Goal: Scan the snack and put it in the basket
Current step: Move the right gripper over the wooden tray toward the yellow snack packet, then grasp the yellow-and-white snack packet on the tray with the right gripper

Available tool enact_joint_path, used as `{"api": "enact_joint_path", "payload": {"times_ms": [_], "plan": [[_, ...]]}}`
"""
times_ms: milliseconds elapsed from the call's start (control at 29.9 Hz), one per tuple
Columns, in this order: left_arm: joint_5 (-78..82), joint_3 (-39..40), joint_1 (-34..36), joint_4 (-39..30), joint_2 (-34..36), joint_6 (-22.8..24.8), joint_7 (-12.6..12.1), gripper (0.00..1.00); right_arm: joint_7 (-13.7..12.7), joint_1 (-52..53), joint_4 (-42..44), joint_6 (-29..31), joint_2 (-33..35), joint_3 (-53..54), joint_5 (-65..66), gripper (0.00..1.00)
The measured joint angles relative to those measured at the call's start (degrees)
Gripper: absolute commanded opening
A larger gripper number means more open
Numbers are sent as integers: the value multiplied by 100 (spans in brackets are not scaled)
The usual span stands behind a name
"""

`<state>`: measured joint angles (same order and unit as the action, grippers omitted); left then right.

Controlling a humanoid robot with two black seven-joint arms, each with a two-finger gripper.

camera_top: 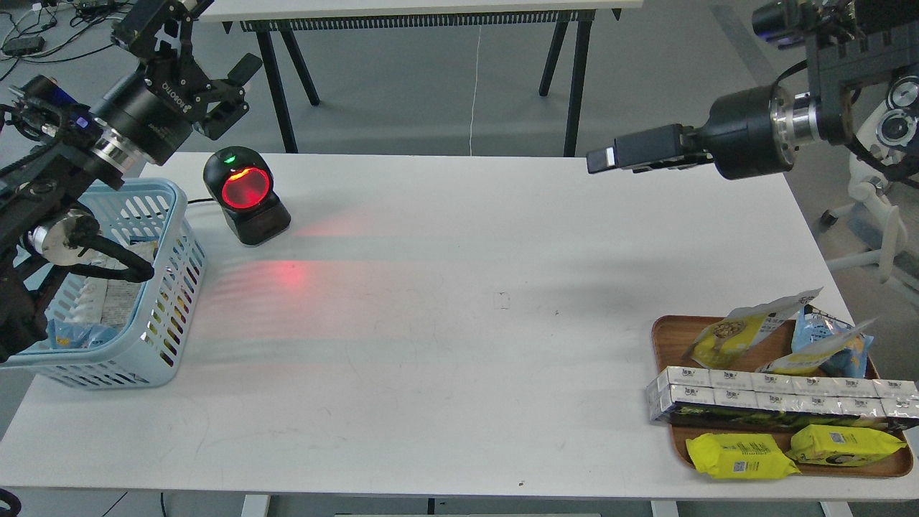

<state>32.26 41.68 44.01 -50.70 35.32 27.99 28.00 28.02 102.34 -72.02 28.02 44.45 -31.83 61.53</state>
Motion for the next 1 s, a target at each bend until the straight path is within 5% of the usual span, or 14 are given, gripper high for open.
{"api": "enact_joint_path", "payload": {"times_ms": [501,1003], "plan": [[9,-83,-15,21,-29,0,0,100,-1,580,-2305,-3,2280,-16,4972,99],[43,-99,-34,71,-29,0,0,100,-2,-161,-2206,-3,2408,-17,6240,98]]}}
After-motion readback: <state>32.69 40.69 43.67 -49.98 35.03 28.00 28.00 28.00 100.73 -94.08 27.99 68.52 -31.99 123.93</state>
